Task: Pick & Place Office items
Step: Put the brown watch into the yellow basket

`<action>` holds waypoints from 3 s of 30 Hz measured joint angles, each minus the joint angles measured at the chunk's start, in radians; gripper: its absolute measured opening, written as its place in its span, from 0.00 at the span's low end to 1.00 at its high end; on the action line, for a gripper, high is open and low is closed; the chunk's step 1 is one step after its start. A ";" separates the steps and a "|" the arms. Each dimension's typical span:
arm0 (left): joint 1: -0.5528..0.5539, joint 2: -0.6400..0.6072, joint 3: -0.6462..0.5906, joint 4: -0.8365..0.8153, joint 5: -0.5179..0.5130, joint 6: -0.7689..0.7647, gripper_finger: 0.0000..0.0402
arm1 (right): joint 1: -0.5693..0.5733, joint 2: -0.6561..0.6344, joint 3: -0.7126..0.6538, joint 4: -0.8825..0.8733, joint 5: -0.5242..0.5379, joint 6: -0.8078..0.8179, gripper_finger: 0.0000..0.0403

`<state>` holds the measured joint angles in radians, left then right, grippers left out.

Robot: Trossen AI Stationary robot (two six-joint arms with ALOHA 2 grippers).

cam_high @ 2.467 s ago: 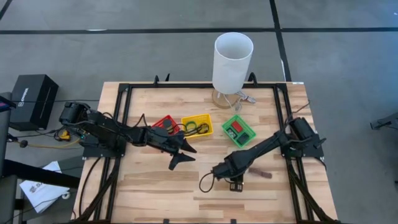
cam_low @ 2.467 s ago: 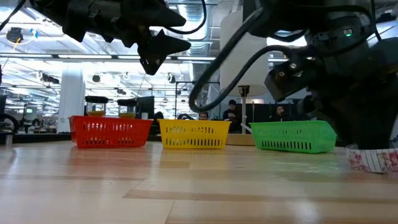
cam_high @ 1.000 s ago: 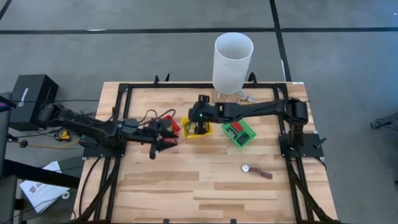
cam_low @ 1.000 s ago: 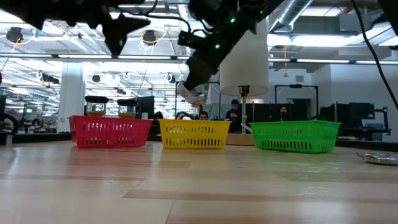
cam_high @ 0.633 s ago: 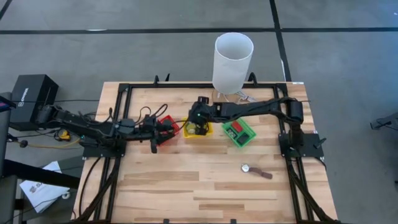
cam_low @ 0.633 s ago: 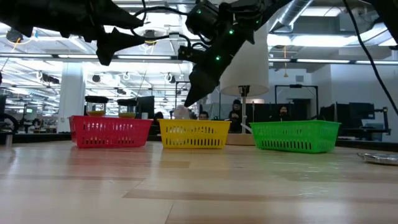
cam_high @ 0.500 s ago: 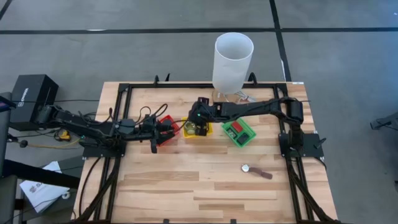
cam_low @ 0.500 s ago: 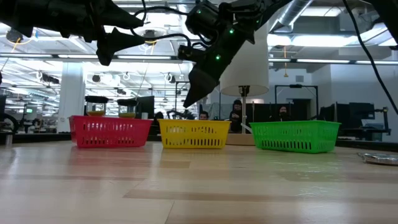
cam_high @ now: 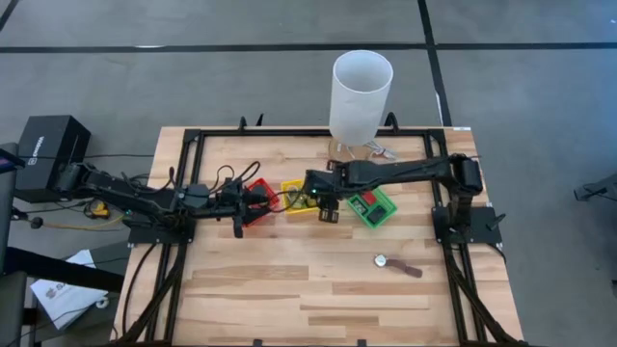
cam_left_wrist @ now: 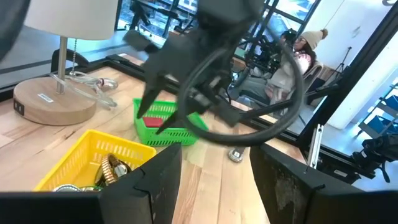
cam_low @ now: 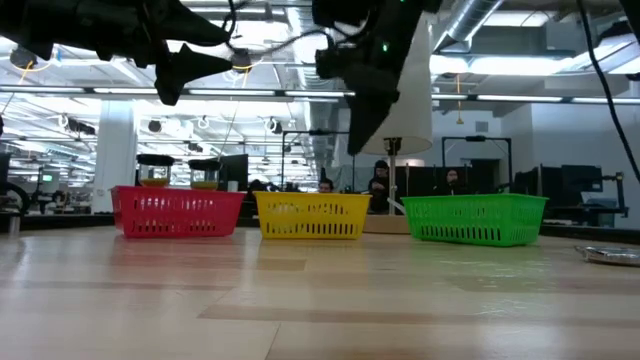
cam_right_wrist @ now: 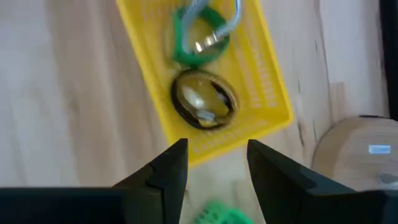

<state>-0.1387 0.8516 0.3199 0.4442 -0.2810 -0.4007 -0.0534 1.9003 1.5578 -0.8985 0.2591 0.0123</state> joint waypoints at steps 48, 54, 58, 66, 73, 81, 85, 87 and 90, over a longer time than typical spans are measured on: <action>-0.011 0.000 0.000 0.062 0.001 0.000 0.46 | 0.667 -0.308 -0.528 -0.162 -0.221 0.885 0.57; -0.011 0.000 0.000 0.070 0.001 0.000 0.46 | 0.660 -0.308 -0.622 -0.119 -0.210 0.965 0.59; -0.011 0.000 0.000 0.073 0.001 0.016 0.46 | 0.641 -0.308 -0.657 -0.048 -0.211 0.949 0.59; -0.011 0.000 0.000 0.077 0.001 0.028 0.46 | 0.594 -0.308 -0.672 -0.025 -0.214 0.937 0.52; -0.011 0.000 0.000 0.080 0.001 0.030 0.46 | 0.562 -0.308 -0.672 -0.013 -0.218 0.895 0.21; -0.011 0.000 0.000 0.080 0.001 0.030 0.46 | 0.508 -0.309 -0.631 -0.009 -0.209 0.873 0.04; -0.011 0.000 0.000 0.080 0.001 0.030 0.46 | 0.481 -0.309 -0.530 -0.002 -0.154 0.726 0.01; -0.011 0.000 0.000 0.080 0.001 0.030 0.46 | 0.463 -0.310 -0.468 0.003 -0.085 0.628 0.02; -0.011 0.000 0.000 0.080 0.001 0.030 0.46 | 0.419 -0.310 -0.387 0.021 0.076 0.460 0.03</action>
<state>-0.1493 0.8513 0.3199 0.5240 -0.2802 -0.3708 0.3655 1.5902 1.1703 -0.8771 0.3352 0.4721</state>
